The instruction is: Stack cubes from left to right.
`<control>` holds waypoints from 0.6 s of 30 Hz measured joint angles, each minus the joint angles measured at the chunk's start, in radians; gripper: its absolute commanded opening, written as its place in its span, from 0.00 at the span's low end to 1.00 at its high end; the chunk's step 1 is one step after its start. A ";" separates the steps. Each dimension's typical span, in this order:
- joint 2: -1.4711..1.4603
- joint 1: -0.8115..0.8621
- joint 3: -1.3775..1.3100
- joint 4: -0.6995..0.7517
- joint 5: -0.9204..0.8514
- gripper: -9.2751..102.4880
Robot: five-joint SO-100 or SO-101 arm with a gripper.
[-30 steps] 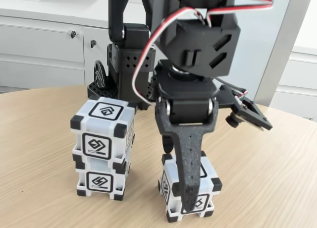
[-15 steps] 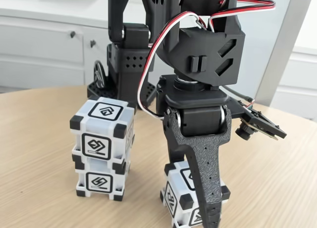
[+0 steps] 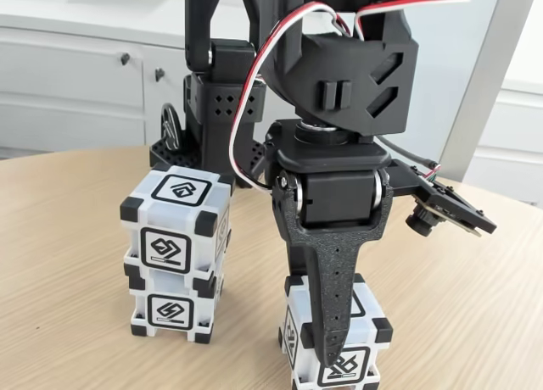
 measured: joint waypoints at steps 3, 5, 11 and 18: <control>0.014 -0.005 0.002 0.000 -0.012 0.08; 0.048 -0.005 0.005 0.000 -0.021 0.08; 0.287 -0.012 0.008 0.002 -0.077 0.08; 0.620 -0.012 0.008 0.132 -0.170 0.08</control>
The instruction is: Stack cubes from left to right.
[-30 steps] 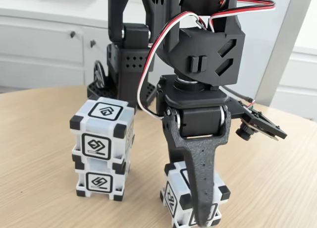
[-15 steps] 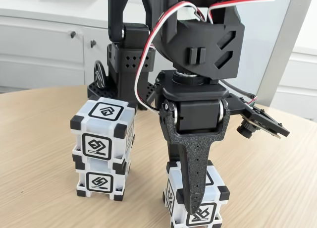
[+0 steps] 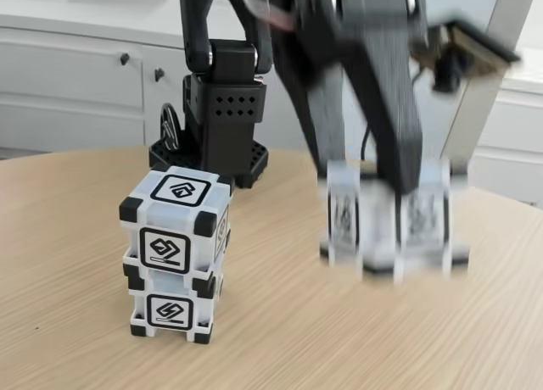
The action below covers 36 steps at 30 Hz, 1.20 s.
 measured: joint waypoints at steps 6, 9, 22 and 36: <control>0.276 0.000 0.000 0.152 -0.032 0.08; 0.311 0.003 0.000 0.245 -0.032 0.08; 0.215 0.238 -0.170 0.367 0.015 0.08; -0.060 0.462 -0.249 0.422 0.067 0.08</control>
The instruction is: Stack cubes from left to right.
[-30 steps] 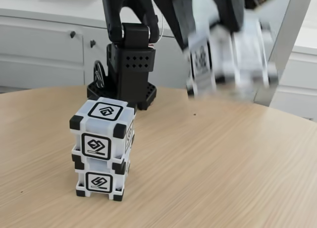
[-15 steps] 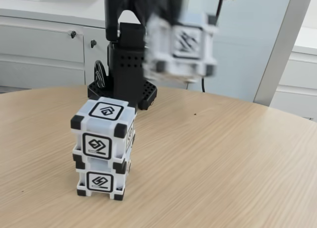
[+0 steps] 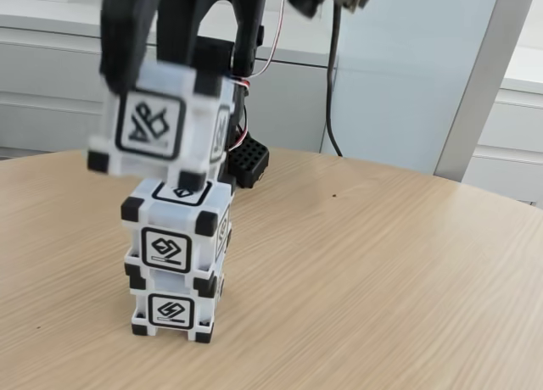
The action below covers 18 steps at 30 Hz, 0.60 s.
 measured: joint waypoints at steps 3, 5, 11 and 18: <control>-0.002 0.002 0.000 0.046 0.006 0.08; -0.003 0.002 -0.002 0.081 0.006 0.08; -0.003 0.002 -0.006 0.124 0.006 0.08; -0.003 0.002 -0.006 0.124 -0.005 0.08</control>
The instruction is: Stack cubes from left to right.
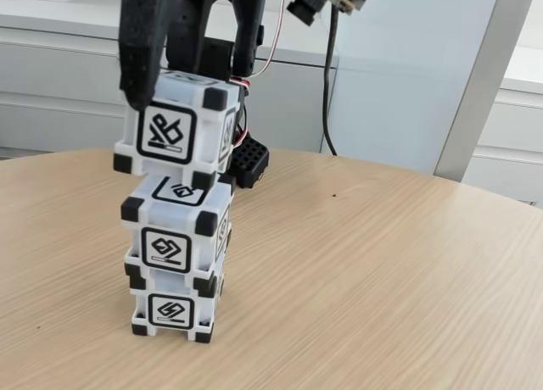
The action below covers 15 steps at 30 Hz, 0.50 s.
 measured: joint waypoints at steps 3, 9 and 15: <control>0.000 -0.002 0.000 0.000 -0.012 0.08; 0.000 -0.003 0.000 0.000 -0.020 0.08; 0.000 -0.011 0.000 0.000 -0.020 0.08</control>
